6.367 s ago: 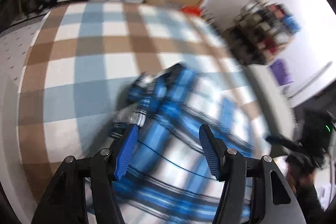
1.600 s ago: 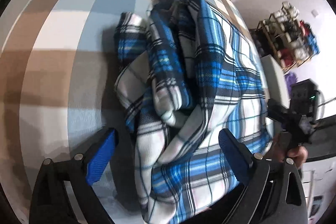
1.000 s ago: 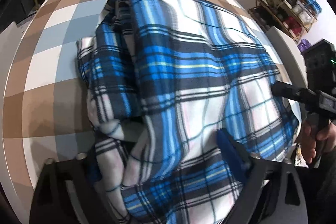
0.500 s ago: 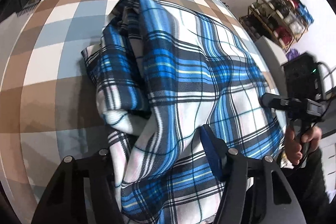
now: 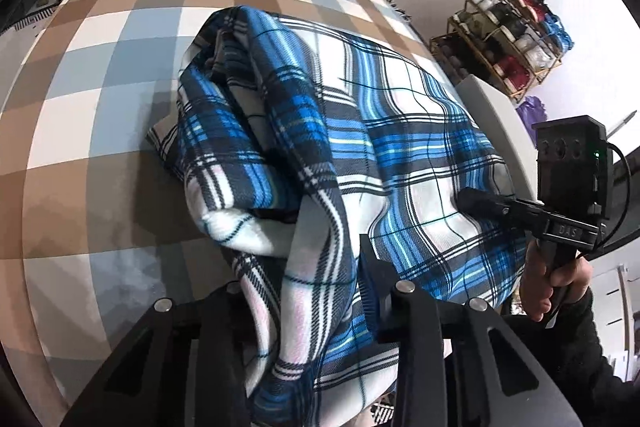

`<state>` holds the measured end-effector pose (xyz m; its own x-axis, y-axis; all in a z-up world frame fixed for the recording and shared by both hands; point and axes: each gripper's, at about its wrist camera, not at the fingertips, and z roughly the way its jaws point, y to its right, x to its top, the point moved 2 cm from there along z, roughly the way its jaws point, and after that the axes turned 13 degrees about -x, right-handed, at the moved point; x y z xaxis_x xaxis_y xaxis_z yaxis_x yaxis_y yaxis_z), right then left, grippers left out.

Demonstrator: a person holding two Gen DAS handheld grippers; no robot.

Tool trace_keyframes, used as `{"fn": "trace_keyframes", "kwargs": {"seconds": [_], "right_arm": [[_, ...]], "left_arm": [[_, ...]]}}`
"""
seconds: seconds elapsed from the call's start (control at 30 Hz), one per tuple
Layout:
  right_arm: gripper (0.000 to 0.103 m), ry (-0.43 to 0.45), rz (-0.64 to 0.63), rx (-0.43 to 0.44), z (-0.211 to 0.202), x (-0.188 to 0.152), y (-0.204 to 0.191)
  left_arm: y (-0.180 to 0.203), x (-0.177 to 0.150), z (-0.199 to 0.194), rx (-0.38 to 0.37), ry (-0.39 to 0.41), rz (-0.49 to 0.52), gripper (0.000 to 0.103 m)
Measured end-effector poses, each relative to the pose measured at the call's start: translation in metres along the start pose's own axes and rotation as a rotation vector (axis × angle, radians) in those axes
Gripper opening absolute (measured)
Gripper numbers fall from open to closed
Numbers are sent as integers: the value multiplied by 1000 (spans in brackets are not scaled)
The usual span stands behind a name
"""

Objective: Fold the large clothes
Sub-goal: 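Grasp the folded plaid shirt bundle with both grippers, then lift the shirt bundle with both grippers and carry it toward the grey box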

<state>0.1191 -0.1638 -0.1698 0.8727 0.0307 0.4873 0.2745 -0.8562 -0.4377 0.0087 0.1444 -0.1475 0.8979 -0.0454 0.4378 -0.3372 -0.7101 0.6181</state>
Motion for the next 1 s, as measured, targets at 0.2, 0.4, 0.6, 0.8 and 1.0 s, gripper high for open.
{"fn": "trace_keyframes", "kwargs": {"seconds": [0.2,0.4,0.6,0.8,1.0], "right_arm": [[35,-11,37,80,-3,-4,2],[50,-87,158,136,20,-1,16],[56,-101,97,52,36,3,6],[31,-29,83,-4,19,5,-2],[27,131,27,67,-30,6,-42]], "left_arm": [[-12,2,0,-40,-6,-74,34],[-28,-2,-3,-68,-33,-154,44],[-20,-3,0,-85,-64,-152,35],[-7,1,-1,-175,-77,-153,19],[11,6,-13,-252,-63,-169,15]]}}
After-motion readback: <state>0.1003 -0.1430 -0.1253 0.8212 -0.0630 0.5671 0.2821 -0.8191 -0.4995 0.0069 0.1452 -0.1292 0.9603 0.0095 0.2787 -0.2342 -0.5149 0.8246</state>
